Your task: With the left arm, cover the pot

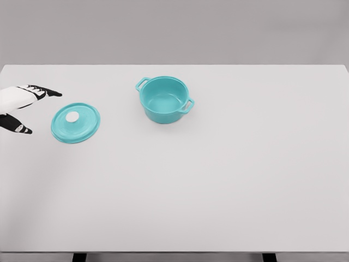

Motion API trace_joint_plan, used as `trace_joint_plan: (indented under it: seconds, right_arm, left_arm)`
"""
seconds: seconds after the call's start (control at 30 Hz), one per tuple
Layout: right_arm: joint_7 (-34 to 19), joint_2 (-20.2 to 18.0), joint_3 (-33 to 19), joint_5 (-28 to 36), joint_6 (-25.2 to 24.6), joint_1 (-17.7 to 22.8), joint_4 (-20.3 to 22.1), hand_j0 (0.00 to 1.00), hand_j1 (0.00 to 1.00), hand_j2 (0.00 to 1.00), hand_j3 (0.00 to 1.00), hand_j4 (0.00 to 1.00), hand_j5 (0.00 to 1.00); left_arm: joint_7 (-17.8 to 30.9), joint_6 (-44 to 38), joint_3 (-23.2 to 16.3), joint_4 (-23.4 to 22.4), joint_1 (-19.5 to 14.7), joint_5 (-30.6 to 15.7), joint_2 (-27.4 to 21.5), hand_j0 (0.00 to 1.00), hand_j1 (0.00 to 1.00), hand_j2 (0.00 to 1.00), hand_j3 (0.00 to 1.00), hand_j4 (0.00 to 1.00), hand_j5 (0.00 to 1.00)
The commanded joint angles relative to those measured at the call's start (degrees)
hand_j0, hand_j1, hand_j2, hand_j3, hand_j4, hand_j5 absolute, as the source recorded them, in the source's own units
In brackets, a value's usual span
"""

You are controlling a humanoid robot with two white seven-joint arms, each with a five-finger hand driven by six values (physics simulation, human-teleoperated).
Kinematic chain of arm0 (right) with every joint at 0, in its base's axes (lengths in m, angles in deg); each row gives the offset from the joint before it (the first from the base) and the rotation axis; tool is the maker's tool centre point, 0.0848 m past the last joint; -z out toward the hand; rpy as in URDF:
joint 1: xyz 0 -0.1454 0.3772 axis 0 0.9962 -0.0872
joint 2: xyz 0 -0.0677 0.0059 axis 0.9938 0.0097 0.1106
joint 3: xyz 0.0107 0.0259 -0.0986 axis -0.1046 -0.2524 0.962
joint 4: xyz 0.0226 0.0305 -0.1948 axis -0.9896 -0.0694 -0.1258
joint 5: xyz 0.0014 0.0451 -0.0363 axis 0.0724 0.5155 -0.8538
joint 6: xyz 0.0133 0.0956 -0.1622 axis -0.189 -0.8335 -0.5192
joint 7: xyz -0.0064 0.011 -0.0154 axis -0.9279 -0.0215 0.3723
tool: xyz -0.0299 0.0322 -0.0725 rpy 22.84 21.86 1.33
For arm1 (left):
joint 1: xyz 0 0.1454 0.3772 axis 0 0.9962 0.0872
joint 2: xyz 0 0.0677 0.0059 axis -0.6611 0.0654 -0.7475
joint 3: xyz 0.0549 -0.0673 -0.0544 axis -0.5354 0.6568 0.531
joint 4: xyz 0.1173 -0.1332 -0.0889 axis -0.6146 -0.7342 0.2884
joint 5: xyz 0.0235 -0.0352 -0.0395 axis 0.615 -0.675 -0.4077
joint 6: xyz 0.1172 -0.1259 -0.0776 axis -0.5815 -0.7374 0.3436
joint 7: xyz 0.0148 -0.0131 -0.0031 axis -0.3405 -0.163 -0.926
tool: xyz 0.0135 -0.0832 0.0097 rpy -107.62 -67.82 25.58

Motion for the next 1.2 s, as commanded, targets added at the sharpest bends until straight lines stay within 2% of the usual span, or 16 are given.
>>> trace_joint_plan:
  seconds: [0.0,0.17,0.23,0.3,0.33,0.4,0.53,0.6,0.67,0.7,0.8,0.83,0.9,1.07,1.13,1.17]
  right_arm:
    - [0.0,0.0,0.0,0.0,0.0,0.0,0.0,1.0,1.0,1.0,1.0,1.0,1.0]
    - [0.0,0.0,0.1,-0.1,-0.3,0.6,0.0,1.0,1.0,1.0,1.0,1.0,1.0]
    - [0.0,0.0,0.1,-0.1,-0.3,0.6,0.0,1.0,1.0,1.0,1.0,1.0,1.0]
    - [0.0,0.0,0.1,-0.1,-0.3,0.6,0.0,1.0,1.0,1.0,1.0,1.0,1.0]
    - [0.0,0.0,0.1,-0.1,-0.3,0.5,0.0,1.0,1.0,1.0,1.0,1.0,1.0]
    - [0.0,0.0,0.1,-0.1,-0.3,0.6,0.0,1.0,1.0,1.0,1.0,1.0,1.0]
    - [0.0,0.0,0.1,-0.1,-0.3,0.6,0.0,1.0,1.0,1.0,1.0,1.0,1.0]
    - [0.0,0.0,0.1,-0.1,-0.3,0.6,0.0,1.0,1.0,1.0,1.0,1.0,1.0]
    - [0.0,0.0,0.1,-0.1,-0.3,0.6,0.0,1.0,1.0,1.0,1.0,1.0,1.0]
    - [0.0,0.0,0.1,-0.1,-0.3,0.6,0.0,1.0,1.0,1.0,1.0,1.0,1.0]
    - [0.0,0.0,0.1,-0.1,-0.3,0.6,0.0,1.0,1.0,1.0,1.0,1.0,1.0]
    - [0.0,0.0,0.1,-0.1,-0.3,0.6,0.0,1.0,1.0,1.0,1.0,1.0,1.0]
    - [0.0,0.0,0.1,-0.1,-0.3,0.6,0.0,1.0,1.0,1.0,1.0,1.0,1.0]
    - [0.0,0.0,0.1,-0.1,-0.3,0.5,0.0,1.0,1.0,1.0,1.0,1.0,1.0]
    - [0.0,0.0,0.1,-0.1,-0.2,0.6,0.0,1.0,1.0,1.0,1.0,1.0,1.0]
    - [0.0,0.0,0.1,-0.1,-0.3,0.6,0.0,1.0,1.0,1.0,1.0,1.0,1.0]
  left_arm:
    - [0.0,0.0,-0.1,0.0,0.0,-0.3,0.0,1.0,1.0,1.0,1.0,1.0,1.0]
    - [0.0,0.2,-0.2,0.0,-0.2,0.1,-0.1,1.0,1.0,1.0,1.0,1.0,1.0]
    - [0.0,0.8,-0.3,0.0,-1.0,3.4,0.0,1.0,1.0,1.0,1.0,1.0,1.0]
    - [0.0,0.7,-2.7,0.2,-2.5,4.6,1.0,1.0,1.0,1.0,1.0,1.0,1.0]
    - [0.0,0.7,-6.7,0.0,-4.8,4.6,1.1,1.0,1.0,1.0,1.0,1.0,1.0]
    - [0.0,0.7,-10.0,-0.1,-7.0,4.6,1.2,1.0,1.0,1.0,1.0,1.0,1.0]
    - [0.0,0.7,-10.5,-0.1,-8.1,5.2,3.8,1.0,1.0,1.0,1.0,1.0,1.0]
    - [0.0,-0.2,-15.8,-1.6,-12.8,1.2,2.8,1.0,1.0,1.0,1.0,1.0,1.0]
    - [0.0,-1.7,-32.5,-8.3,-22.3,-13.5,1.3,1.0,1.0,1.0,1.0,1.0,1.0]
    - [0.0,-1.6,-36.0,-8.9,-24.4,-13.7,1.3,1.0,1.0,1.0,1.0,1.0,1.0]
    - [0.0,-2.3,-40.8,-9.0,-26.9,-14.2,0.9,1.0,1.0,1.0,1.0,1.0,1.0]
    - [0.0,-2.2,-43.7,-9.1,-29.3,-14.2,0.8,1.0,1.0,1.0,1.0,1.0,1.0]
    - [0.0,-1.8,-45.0,-8.9,-29.8,-14.1,0.5,1.0,1.0,1.0,1.0,1.0,1.0]
    - [0.0,-2.2,-45.0,-9.4,-31.5,-13.8,-1.1,1.0,1.0,1.0,1.0,1.0,1.0]
    - [0.0,-2.2,-45.0,-10.6,-31.5,-13.2,-1.2,1.0,1.0,1.0,1.0,1.0,1.0]
    - [0.0,-2.3,-45.0,-12.4,-31.6,-11.3,-1.1,1.0,1.0,1.0,1.0,1.0,1.0]
